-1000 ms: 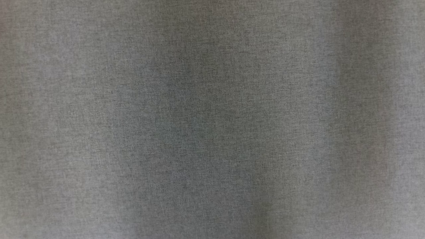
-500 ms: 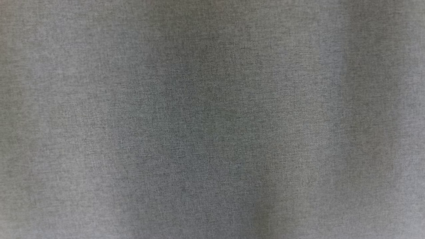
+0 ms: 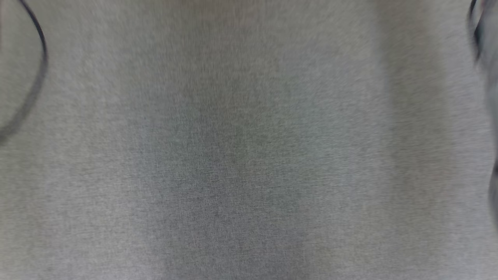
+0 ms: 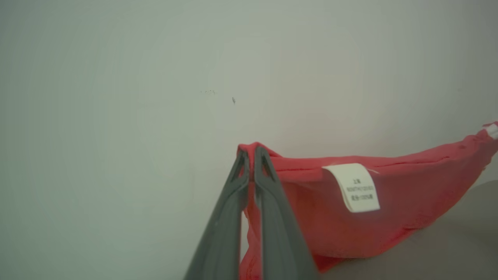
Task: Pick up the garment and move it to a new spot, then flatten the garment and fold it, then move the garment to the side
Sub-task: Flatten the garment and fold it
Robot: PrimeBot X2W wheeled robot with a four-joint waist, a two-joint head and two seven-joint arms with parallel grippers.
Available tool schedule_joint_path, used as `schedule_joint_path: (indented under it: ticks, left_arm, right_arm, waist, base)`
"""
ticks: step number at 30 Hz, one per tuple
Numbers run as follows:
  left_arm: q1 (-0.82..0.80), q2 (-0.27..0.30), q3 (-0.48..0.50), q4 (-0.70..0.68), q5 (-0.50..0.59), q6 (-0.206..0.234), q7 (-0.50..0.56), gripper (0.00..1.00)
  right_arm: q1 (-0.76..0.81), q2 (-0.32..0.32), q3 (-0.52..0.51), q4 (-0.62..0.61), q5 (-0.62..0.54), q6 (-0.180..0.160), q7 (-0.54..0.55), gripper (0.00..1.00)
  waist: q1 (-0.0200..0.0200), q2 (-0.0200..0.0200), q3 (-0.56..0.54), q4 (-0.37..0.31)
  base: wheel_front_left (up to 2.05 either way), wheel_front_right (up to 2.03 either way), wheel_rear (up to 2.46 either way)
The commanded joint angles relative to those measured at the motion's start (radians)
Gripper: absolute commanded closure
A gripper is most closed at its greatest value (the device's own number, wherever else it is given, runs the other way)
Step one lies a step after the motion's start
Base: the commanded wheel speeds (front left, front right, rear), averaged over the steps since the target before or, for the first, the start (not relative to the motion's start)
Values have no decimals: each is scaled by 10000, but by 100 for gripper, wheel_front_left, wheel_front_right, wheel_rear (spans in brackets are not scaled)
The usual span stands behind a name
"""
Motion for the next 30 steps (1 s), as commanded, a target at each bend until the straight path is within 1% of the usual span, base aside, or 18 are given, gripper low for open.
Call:
schedule_joint_path:
  ticks: [1,5,8,10,12,14,16,18,23,30]
  left_arm:
    - [849,173,216,-499,-132,244,-66,100]
    - [3211,413,769,-2237,-208,1054,-55,100]
    - [5051,455,1089,-3451,-295,1619,-57,100]
    - [6151,459,1207,-4091,-228,1932,-58,100]
    - [7182,423,1229,-4540,-145,2154,-57,100]
    - [8153,247,1308,-4857,-271,2318,-58,100]
    - [9009,168,1540,-5128,-128,2543,-60,100]
    - [9915,-39,1635,-5325,-46,2636,-60,100]
    - [11746,-459,1863,-5293,332,2564,-59,100]
    - [13532,-1053,2365,-4728,848,2329,-59,100]
  right_arm:
    - [1026,-167,2,-480,175,-24,-51,100]
    - [3638,-548,-366,-1942,446,-24,108,100]
    - [5564,-549,-865,-2991,461,-24,370,100]
    - [6785,-405,-1307,-3655,381,-24,608,100]
    - [7965,-162,-1838,-4307,291,-24,850,100]
    - [9085,128,-2342,-4901,160,-24,1103,100]
    - [10101,392,-2728,-5470,-110,-24,1343,100]
    - [11015,705,-3090,-5930,-254,-24,1610,100]
    - [12996,1314,-3793,-6849,-671,-24,2153,100]
    - [15195,2013,-4341,-7407,-1016,-24,2553,100]
  waist:
    - [1,0,-1237,-219]
    - [1,0,-1880,-242]
    - [1,0,-2293,-202]
    - [1,0,-2516,-153]
    - [1,0,-2691,-93]
    - [1,0,-2844,-48]
    - [1,0,-3022,-46]
    - [1,0,-3207,-55]
    - [1,0,-3680,-106]
    - [1,0,-4338,-200]
  base:
    - [0,0,0]
    - [0,0,0]
    - [0,0,0]
    - [0,0,0]
    - [0,0,0]
    - [0,0,0]
    - [0,0,0]
    - [0,0,0]
    - [0,0,0]
    - [0,0,0]
